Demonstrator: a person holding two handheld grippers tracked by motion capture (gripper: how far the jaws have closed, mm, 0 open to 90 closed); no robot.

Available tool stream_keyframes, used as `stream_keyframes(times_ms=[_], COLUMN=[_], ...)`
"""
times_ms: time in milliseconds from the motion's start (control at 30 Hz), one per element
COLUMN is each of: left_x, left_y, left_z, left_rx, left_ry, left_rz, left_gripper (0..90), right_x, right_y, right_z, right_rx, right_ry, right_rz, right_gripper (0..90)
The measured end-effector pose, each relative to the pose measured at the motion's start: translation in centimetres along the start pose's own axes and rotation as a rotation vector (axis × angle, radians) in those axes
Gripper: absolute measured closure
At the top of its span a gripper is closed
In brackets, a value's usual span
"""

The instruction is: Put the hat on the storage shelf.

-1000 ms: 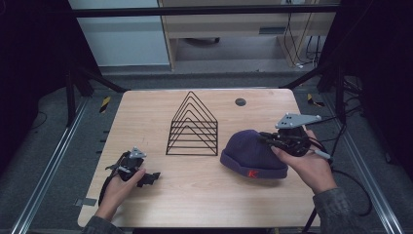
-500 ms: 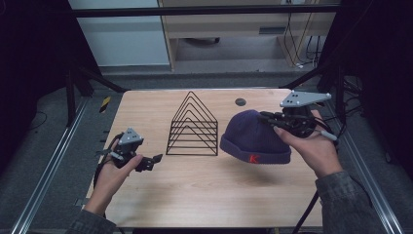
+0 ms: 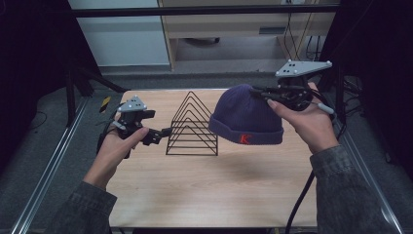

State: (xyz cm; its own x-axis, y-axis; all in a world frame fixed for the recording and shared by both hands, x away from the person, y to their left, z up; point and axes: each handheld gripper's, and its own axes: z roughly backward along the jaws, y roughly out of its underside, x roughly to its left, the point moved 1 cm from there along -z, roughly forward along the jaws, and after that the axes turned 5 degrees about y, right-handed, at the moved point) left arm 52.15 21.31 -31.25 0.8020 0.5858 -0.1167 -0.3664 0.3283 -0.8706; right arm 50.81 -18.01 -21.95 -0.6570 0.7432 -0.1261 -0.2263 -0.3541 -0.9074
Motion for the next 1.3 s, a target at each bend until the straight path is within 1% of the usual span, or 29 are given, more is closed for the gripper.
stream_keyframes(times_ms=[33, 100, 133, 200, 267, 400, 433, 500, 533, 567, 600, 633, 667, 700, 767, 800, 933, 1000, 1100, 1133, 1200, 1267, 1300], left_x=[0.0, 0.0, 0.0, -0.2, -0.5, -1.2, -1.3, -1.5, -1.8, -1.8, -1.9, -2.2, -2.2, -2.5, -2.7, -2.9, -2.8, -2.8, -2.9, -2.9, -3.0, -3.1, -3.1], left_y=[-0.2, -0.6, -0.6, -1.0, -1.3, -1.8, -1.9, -2.0, -2.1, -2.1, -2.1, -2.1, -2.1, -2.1, -2.0, -2.0, -1.9, -1.9, -1.7, -1.7, -1.5, -1.4, -1.4], left_z=[0.1, 0.1, 0.1, 0.0, 0.0, -0.1, -0.1, -0.1, -0.3, -0.3, -0.4, -0.6, -0.6, -0.7, -0.8, -0.8, -0.8, -0.8, -1.0, -1.1, -1.4, -1.8, -1.8], left_rx=[-0.006, 0.0, 0.0, -0.001, 0.004, 0.007, 0.013, 0.016, 0.016, 0.016, 0.023, 0.036, 0.036, 0.038, 0.033, 0.042, 0.047, 0.038, 0.034, 0.044, 0.042, 0.056, 0.056], left_ry=[0.003, -0.01, -0.01, -0.002, 0.003, 0.029, 0.032, 0.034, 0.054, 0.054, 0.058, 0.056, 0.056, 0.06, 0.064, 0.066, 0.064, 0.071, 0.082, 0.086, 0.095, 0.102, 0.102], left_rz=[0.0, -0.016, -0.016, -0.02, -0.034, -0.054, -0.065, -0.07, -0.072, -0.072, -0.078, -0.09, -0.09, -0.101, -0.102, -0.119, -0.125, -0.12, -0.124, -0.137, -0.136, -0.15, -0.15], left_gripper=[5.3, 5.6, 5.8, 5.8, 5.8, 5.6, 5.4, 5.3, 5.3, 5.3, 5.3, 5.3, 5.3, 5.3, 5.3, 5.0, 4.8, 4.8, 4.0, 4.0, 3.9, 3.9, 3.9], right_x=[0.1, 0.3, 0.4, 0.6, 0.9, 1.6, 1.7, 1.9, 2.3, 2.3, 2.7, 2.9, 2.9, 3.2, 3.3, 3.5, 3.9, 4.1, 4.3, 4.4, 4.6, 4.9, 5.0], right_y=[-0.3, -0.9, -1.2, -1.8, -2.4, -3.4, -3.6, -3.7, -4.0, -4.0, -4.2, -4.3, -4.3, -4.5, -4.5, -4.6, -4.7, -4.9, -4.9, -4.9, -5.0, -5.2, -5.3], right_z=[0.0, -0.1, -0.2, -0.3, -0.4, -0.7, -0.8, -0.9, -1.1, -1.1, -1.5, -1.6, -1.6, -1.8, -1.9, -2.0, -2.2, -2.2, -2.3, -2.3, -2.4, -2.4, -2.4], right_rx=[-0.003, -0.003, -0.001, 0.001, 0.003, -0.004, -0.005, -0.008, -0.016, -0.016, -0.016, -0.014, -0.014, -0.017, -0.016, -0.02, -0.021, -0.025, -0.025, -0.026, -0.029, -0.039, -0.042], right_ry=[-0.002, -0.003, -0.001, -0.004, -0.004, -0.01, -0.014, -0.018, -0.026, -0.026, -0.032, -0.035, -0.035, -0.042, -0.045, -0.051, -0.061, -0.062, -0.067, -0.069, -0.074, -0.082, -0.085], right_rz=[0.001, 0.008, 0.015, 0.018, 0.025, 0.035, 0.038, 0.039, 0.038, 0.038, 0.042, 0.043, 0.043, 0.046, 0.047, 0.047, 0.051, 0.054, 0.056, 0.057, 0.059, 0.057, 0.059], right_gripper=[82.0, 82.0, 82.0, 82.0, 82.0, 82.0, 82.0, 82.0, 81.9, 81.9, 81.9, 82.0, 82.0, 81.9, 81.9, 81.9, 81.9, 81.9, 81.9, 81.9, 81.9, 81.9, 81.9])
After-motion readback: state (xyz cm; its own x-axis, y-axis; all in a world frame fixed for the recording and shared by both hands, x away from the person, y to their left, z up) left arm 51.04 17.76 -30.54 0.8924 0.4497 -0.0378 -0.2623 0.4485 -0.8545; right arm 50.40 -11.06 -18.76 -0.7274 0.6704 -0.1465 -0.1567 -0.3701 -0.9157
